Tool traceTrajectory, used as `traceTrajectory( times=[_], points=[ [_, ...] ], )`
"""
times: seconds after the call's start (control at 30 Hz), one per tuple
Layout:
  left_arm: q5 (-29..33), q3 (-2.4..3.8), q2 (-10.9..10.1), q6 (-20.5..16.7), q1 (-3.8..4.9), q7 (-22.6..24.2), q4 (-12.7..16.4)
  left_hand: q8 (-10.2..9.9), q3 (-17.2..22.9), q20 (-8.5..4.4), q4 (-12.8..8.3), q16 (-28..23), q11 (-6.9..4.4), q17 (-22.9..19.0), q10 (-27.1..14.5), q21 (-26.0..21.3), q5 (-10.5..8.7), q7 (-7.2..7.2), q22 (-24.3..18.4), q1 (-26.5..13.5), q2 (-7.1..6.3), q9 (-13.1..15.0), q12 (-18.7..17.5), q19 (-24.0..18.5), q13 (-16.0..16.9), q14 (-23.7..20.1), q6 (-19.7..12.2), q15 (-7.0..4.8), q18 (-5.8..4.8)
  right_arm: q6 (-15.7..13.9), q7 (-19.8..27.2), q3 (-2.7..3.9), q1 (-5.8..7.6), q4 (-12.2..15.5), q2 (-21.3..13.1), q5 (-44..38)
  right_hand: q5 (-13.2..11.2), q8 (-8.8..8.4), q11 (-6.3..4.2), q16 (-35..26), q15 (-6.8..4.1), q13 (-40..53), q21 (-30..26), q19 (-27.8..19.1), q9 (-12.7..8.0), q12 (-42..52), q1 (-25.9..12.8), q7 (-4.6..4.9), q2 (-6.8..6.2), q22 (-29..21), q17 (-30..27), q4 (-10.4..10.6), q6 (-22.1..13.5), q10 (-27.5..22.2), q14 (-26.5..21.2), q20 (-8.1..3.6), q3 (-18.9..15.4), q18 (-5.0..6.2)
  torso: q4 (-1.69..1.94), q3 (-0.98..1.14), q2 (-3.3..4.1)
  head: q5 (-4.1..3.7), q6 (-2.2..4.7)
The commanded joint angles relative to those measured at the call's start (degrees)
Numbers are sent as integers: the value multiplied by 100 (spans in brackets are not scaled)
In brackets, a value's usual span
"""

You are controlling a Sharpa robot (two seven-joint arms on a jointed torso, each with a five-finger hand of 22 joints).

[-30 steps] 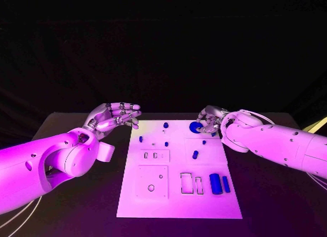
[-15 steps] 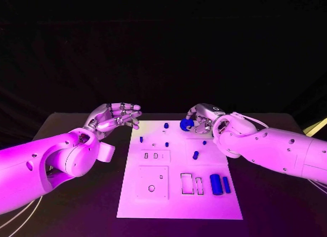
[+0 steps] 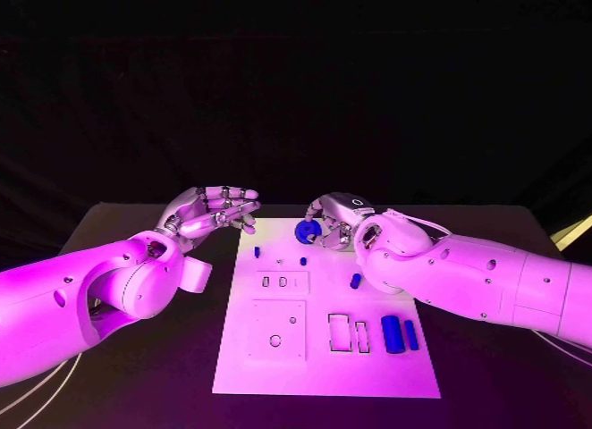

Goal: Assemble the parts on the task board

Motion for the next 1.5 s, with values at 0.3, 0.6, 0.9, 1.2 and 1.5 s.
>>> traceTrajectory(
  times=[0.3, 0.6, 0.9, 1.2, 1.5],
  points=[
    [2, 3, 87, 36, 3, 10, -15, -71, 176, -34, -46, 105, -17, 97, -39, 83, 127, 117, 112, -151, 27, 88, -24, -91, 28, -66, -22, -7, 12, -37, 4, -9, -175, -311, 366, -89, 68, 83, -47, 78, -50, 1026, 132, 647, 127, 103, -189, -12, -14, 1569, 1557, -61, 271, 165, 646, -38, 392, -206, 34, 1, 7, 1, 1],
    [2, 3, 107, 37, 4, 7, -26, -74, 183, -31, -52, 116, -16, 100, -40, 111, 126, 118, 130, -150, 40, 91, -24, -115, 28, -79, -21, -5, 14, -40, -31, -11, -261, -518, 517, -136, 67, 79, -47, 78, -50, 1030, 132, 647, 125, 105, -196, -11, -15, 1569, 1557, -64, 267, 168, 646, -39, 397, -206, 40, -12, 16, 2, 12],
    [2, 3, 91, 34, 4, 3, -33, -74, 183, -31, -52, 116, -16, 100, -40, 111, 126, 118, 130, -150, 40, 91, -24, -115, 28, -79, -21, -5, 14, -104, -79, -11, -271, -626, 530, -208, 65, 73, -46, 78, -50, 1030, 132, 647, 122, 105, -208, -9, -17, 1569, 1557, -68, 263, 169, 646, -39, 404, -206, 39, -2, 18, 9, 10],
    [2, 3, 86, 36, 4, 1, -38, -74, 183, -31, -52, 116, -16, 100, -40, 111, 126, 118, 130, -150, 40, 91, -24, -115, 28, -79, -21, -5, 14, -53, -93, -11, -272, -616, 511, -232, 62, 68, -44, 78, -49, 1035, 132, 647, 120, 108, -223, -7, -23, 1569, 1557, -72, 262, 173, 646, -40, 410, -206, 33, 3, 15, 18, 0],
    [2, 3, 77, 32, 4, -1, -37, -74, 183, -31, -52, 116, -16, 100, -40, 111, 126, 118, 130, -150, 40, 91, -24, -115, 28, -79, -21, -5, 14, -2, -35, -11, -272, -626, 493, -165, -17, -36, -14, 78, -27, 993, 132, 647, 74, 65, -399, 29, -108, 1569, 1557, -97, 162, 134, 646, -27, 425, -206, 32, 1, 16, 18, -3]
  ],
)
